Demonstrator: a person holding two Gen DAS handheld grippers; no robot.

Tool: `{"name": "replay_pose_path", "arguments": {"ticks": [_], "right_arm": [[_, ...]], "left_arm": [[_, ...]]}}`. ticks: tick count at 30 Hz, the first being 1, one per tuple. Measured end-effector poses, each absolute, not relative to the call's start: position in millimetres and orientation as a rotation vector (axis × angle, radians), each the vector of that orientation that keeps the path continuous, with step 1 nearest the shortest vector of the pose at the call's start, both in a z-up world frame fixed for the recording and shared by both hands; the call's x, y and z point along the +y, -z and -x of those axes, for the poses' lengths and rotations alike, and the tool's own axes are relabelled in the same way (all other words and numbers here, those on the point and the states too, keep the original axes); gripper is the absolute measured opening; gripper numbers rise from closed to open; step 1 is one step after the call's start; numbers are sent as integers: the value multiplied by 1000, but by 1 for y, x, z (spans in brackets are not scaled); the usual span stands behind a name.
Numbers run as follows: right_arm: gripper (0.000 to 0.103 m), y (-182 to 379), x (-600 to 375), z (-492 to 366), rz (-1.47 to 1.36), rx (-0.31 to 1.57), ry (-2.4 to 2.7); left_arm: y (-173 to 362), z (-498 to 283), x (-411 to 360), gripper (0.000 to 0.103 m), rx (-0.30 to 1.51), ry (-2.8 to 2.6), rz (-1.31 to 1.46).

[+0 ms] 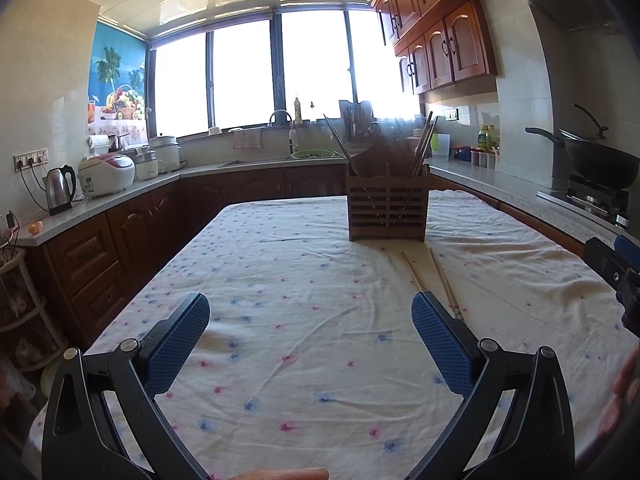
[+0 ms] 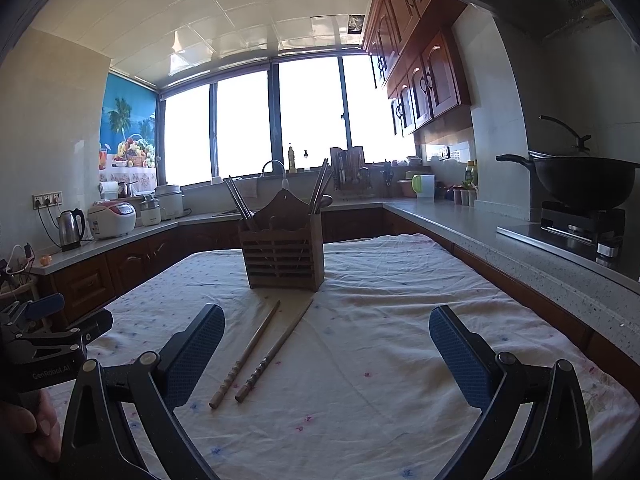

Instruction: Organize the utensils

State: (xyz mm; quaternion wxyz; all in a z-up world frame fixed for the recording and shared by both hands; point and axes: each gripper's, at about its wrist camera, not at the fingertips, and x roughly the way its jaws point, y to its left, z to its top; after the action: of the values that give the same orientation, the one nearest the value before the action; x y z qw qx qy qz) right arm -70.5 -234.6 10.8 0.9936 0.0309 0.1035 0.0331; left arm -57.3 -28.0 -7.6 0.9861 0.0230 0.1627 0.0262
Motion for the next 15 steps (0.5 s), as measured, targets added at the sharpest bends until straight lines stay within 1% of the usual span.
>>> {"name": "replay_pose_path", "arguments": {"ticks": [15], "right_arm": [[103, -11, -234, 70, -62, 207, -65]], "left_arm": [[6, 58, -28, 103, 325, -50, -42]]}}
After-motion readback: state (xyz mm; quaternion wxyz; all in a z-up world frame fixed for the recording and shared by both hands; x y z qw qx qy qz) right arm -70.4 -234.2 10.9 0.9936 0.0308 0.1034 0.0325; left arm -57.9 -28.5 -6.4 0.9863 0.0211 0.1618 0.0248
